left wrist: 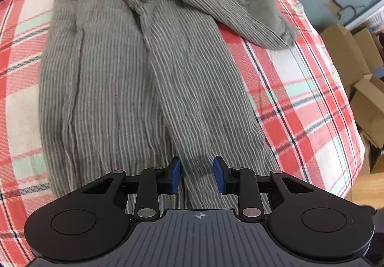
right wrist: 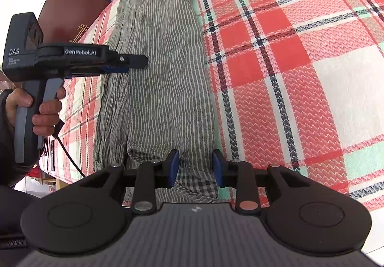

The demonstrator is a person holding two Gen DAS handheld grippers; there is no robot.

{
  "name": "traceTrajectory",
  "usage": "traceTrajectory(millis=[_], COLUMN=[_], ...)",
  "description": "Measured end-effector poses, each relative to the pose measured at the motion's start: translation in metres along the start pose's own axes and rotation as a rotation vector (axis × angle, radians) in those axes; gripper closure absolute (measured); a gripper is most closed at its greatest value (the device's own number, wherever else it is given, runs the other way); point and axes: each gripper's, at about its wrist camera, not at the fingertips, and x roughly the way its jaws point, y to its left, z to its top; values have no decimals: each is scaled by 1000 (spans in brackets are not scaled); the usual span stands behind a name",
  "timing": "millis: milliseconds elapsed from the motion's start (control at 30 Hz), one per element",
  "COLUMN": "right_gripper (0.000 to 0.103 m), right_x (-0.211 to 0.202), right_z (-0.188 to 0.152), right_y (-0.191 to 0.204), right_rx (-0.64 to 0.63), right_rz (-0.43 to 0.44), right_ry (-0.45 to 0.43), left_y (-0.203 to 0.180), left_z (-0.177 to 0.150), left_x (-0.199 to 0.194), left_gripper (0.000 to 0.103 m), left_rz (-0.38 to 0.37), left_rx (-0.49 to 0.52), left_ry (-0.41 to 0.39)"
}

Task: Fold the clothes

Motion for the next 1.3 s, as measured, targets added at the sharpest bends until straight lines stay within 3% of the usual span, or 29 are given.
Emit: traceTrajectory(millis=[67,100,133,167,333,500,533,567,600,733,867,967,1100,1200,1300], right_gripper=[75,87,97,97,98,94,93,89,79,78,78,78,79,78,77], right_x=[2,3,3,2,-9,9,10,9,6,-18,-16,10,35,34,17], right_z=[1,2,2,2,-1,3,3,4,5,12,29,38,39,47,63], right_y=[0,0,0,0,12,15,16,18,19,22,32,48,52,59,66], right_rx=[2,2,5,9,-64,-89,-97,-107,-115,-91,-85,-123,-133,-123,-185], right_rz=[-6,-9,-9,-3,12,-31,-30,-32,-40,-28,-3,-30,-75,-80,-124], right_ry=[2,3,4,4,18,69,79,89,90,4,-54,-19,34,34,-29], left_y=[2,3,4,4,-8,-9,-8,-7,-6,-3,-7,-16,-20,-17,-16], left_z=[-2,-3,-3,-3,-9,-17,-17,-16,-17,-12,-1,6,3,3,17], left_x=[3,3,3,2,-14,4,3,0,-6,-33,-40,-19,14,14,-7], left_gripper=[65,87,102,103,103,103,83,79,77,67,64,63,62,61,58], left_rz=[9,13,17,12,36,96,92,83,78,94,66,63,124,113,68], left_rx=[-1,-10,-19,-28,74,127,120,112,105,90,72,105,181,195,186], left_ry=[2,8,14,13,-18,20,18,14,3,-79,-144,-128,-70,-69,-113])
